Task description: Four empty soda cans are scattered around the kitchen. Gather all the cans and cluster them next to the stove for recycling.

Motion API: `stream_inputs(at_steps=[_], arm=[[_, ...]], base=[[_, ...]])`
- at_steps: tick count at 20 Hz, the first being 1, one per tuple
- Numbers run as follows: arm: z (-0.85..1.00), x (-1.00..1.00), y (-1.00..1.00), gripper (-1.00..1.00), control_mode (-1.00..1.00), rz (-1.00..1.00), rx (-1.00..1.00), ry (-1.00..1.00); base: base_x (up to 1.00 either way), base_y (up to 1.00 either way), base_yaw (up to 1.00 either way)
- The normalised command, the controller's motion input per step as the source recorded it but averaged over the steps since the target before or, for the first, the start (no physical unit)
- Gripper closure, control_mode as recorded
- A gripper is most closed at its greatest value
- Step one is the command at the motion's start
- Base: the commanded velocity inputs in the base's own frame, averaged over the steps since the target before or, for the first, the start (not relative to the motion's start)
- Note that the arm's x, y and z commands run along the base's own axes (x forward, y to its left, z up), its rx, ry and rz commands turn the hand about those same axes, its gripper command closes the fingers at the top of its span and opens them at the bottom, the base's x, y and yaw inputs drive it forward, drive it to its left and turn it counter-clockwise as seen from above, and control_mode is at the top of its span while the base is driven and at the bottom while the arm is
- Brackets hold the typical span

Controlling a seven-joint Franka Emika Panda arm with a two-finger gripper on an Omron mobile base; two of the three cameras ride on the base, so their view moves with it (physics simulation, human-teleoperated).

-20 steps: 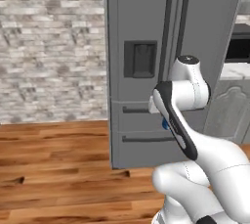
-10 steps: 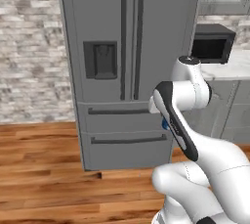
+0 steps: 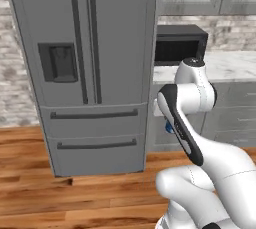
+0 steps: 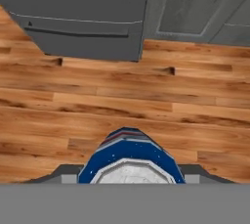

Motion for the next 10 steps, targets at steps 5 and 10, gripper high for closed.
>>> stream_inputs(at_steps=[5,10], arm=[[0.00,0.00,0.00,1.00,1.00,0.00,0.00,0.00],[0.00,0.00,0.00,1.00,1.00,0.00,0.00,0.00]], base=[[0.26,-0.93,-0.02],[0.39,-0.98,-0.03]])
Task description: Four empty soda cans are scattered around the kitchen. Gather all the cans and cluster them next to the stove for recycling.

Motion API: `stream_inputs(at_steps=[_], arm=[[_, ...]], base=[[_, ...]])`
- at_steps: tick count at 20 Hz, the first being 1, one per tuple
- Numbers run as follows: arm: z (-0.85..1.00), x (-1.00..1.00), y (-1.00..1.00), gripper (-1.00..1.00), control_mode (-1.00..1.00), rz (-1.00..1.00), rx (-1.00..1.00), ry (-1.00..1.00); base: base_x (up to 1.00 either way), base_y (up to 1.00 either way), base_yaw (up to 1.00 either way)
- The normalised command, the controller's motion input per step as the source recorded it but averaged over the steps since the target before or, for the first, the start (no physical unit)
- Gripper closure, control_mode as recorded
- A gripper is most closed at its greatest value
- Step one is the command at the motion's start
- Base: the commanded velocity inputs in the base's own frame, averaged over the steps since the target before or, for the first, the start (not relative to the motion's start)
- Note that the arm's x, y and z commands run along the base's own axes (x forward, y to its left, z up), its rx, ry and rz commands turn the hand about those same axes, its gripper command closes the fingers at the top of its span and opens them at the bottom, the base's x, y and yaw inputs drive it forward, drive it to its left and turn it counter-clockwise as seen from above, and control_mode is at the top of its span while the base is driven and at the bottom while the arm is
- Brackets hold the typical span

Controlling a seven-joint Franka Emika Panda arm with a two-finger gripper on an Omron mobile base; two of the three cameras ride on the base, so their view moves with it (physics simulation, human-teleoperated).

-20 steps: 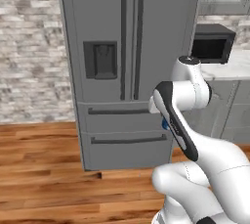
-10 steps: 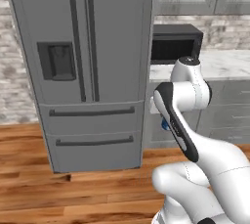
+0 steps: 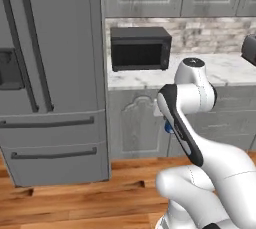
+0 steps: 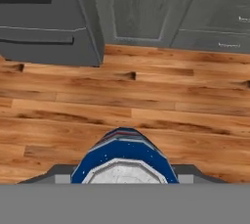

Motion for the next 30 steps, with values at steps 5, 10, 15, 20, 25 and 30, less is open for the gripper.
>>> stream_inputs(at_steps=[5,10,15,20,25,30], arm=[[0.00,0.00,0.00,1.00,1.00,0.00,0.00,0.00],[0.00,0.00,0.00,1.00,1.00,0.00,0.00,0.00],[0.00,0.00,0.00,1.00,1.00,0.00,0.00,0.00],[0.00,0.00,0.00,1.00,1.00,0.00,0.00,0.00],[0.00,0.00,0.00,1.00,1.00,0.00,0.00,0.00],[0.00,0.00,0.00,1.00,1.00,0.00,0.00,0.00]], base=[[0.44,-0.94,-0.02],[0.37,-0.95,-0.02],[0.33,-0.97,-0.02],[0.31,-0.96,-0.02],[0.30,-0.88,-0.02],[0.35,-0.82,-0.01]])
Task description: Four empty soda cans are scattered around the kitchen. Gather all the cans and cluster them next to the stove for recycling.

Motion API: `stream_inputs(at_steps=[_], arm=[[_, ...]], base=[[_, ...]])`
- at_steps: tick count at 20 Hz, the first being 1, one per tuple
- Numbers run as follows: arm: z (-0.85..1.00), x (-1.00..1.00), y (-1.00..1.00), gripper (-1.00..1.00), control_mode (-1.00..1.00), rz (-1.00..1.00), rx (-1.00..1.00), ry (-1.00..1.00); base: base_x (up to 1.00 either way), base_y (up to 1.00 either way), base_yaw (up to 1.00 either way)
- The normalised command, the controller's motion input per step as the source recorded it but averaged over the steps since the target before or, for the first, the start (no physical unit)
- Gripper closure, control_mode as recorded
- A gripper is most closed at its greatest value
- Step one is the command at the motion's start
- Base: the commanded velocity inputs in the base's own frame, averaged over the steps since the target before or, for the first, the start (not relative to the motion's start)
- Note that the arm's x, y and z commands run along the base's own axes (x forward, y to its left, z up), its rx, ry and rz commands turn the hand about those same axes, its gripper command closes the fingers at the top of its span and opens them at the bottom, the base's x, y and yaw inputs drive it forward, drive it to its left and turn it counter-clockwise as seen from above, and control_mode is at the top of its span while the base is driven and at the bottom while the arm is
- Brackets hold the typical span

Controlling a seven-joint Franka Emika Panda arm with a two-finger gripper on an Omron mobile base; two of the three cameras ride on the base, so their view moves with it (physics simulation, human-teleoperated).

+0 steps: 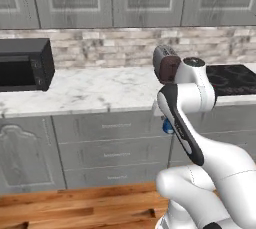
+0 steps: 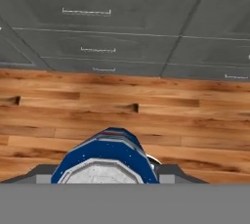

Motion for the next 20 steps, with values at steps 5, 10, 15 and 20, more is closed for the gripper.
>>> stream_inputs(at_steps=[5,10,15,20], arm=[[0.00,0.00,0.00,1.00,1.00,0.00,0.00,0.00],[0.00,0.00,0.00,1.00,1.00,0.00,0.00,0.00],[0.00,0.00,0.00,1.00,1.00,0.00,0.00,0.00],[0.00,0.00,0.00,1.00,1.00,0.00,0.00,0.00]], base=[[0.42,-0.78,-0.01],[0.42,-0.66,0.00],[0.42,-0.30,0.00],[0.43,-0.04,0.00]])
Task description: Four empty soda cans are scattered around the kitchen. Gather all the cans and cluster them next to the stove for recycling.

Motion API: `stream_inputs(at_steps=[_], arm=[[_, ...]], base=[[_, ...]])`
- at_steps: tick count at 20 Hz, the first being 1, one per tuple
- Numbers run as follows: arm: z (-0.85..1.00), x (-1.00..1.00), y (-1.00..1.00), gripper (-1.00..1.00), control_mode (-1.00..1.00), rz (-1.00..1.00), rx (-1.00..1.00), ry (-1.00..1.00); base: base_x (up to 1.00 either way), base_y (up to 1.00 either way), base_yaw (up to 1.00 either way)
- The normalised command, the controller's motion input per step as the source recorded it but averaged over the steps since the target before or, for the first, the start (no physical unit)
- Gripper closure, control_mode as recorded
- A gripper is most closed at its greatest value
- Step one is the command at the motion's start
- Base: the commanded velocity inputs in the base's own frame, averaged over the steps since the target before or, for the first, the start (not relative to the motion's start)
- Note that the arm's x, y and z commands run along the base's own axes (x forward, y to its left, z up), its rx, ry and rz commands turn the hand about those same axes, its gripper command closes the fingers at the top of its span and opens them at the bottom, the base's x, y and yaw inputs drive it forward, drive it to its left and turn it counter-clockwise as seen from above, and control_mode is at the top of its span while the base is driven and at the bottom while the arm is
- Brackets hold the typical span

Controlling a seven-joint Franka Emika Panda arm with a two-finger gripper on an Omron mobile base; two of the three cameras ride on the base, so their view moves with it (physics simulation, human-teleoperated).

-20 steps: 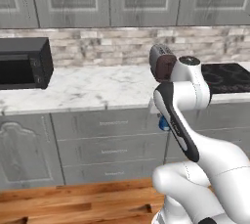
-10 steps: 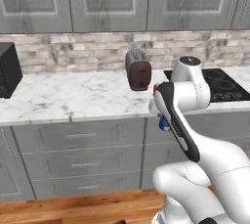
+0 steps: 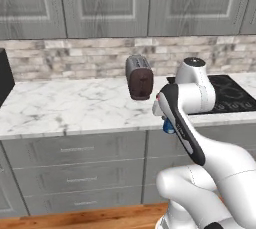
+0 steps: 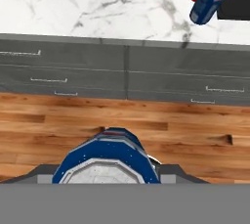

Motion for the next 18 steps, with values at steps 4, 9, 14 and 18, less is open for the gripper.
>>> stream_inputs(at_steps=[4,9,14,18], arm=[[0.00,0.00,0.00,1.00,1.00,0.00,0.00,0.00],[0.00,0.00,0.00,1.00,1.00,0.00,0.00,0.00],[0.00,0.00,0.00,1.00,1.00,0.00,0.00,0.00],[0.00,0.00,0.00,1.00,1.00,0.00,0.00,0.00]], base=[[0.44,-0.05,0.00],[0.38,-0.09,0.00],[0.35,-0.10,0.00],[0.36,-0.10,0.00]])
